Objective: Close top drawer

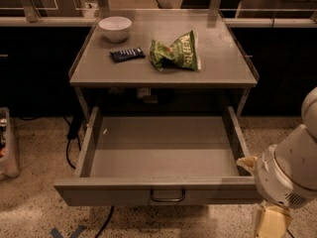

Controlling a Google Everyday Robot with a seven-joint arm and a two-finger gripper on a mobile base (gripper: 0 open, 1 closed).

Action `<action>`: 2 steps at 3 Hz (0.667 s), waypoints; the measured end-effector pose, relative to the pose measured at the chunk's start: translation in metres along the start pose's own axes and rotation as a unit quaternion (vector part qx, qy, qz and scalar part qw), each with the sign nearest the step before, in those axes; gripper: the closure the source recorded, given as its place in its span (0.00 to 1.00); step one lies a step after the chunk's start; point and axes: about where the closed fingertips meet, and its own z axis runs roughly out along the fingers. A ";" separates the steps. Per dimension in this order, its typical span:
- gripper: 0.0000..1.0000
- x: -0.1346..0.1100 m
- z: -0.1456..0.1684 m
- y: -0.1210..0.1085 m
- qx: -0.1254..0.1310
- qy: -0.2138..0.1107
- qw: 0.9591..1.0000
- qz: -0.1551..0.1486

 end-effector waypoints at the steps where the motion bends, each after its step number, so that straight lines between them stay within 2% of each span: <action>1: 0.00 0.004 0.026 0.006 -0.017 0.000 1.000 0.000; 2: 0.00 0.011 0.037 0.006 -0.023 0.004 1.000 0.015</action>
Offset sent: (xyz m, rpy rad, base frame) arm -0.0104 -0.0057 -0.0536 -0.0026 0.0813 -0.0533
